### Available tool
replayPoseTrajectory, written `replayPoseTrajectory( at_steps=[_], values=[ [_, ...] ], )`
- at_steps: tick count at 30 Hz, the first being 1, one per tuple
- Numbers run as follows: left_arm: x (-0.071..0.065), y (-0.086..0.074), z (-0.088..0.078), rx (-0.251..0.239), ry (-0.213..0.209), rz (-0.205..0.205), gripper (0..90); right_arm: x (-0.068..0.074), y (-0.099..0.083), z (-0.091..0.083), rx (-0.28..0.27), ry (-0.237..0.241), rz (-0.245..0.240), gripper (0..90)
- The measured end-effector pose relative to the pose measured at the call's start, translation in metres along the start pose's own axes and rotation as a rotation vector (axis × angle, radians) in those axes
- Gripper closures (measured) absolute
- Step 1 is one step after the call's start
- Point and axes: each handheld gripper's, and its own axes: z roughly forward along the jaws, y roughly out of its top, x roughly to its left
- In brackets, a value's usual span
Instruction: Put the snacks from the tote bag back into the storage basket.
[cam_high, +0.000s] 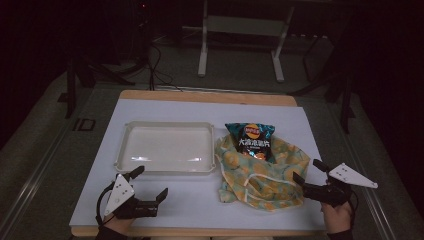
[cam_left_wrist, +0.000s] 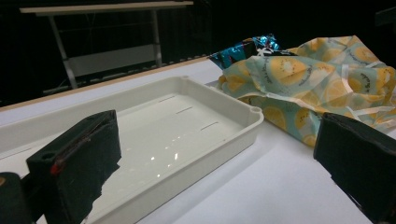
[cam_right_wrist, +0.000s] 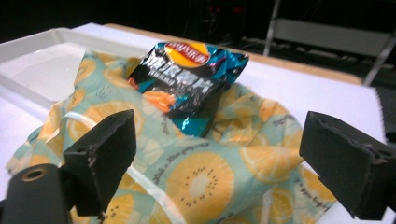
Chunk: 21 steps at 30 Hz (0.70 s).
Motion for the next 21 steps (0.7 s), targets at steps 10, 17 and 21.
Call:
replayPoseTrajectory(
  at_steps=[10, 17, 21],
  values=[
    [0.0, -0.002, -0.009, 0.026, -0.021, 0.018, 1.1, 0.002, 0.002, 0.0, 0.032, 0.019, 0.009, 10.5],
    [-0.003, -0.002, -0.009, 0.019, -0.03, 0.03, 1.2, 0.005, 0.016, -0.005, 0.004, 0.051, -0.022, 10.5],
    [-0.005, -0.002, -0.007, 0.025, -0.028, 0.039, 1.2, 0.008, 0.029, -0.005, -0.005, 0.042, -0.055, 10.5]
  ],
)
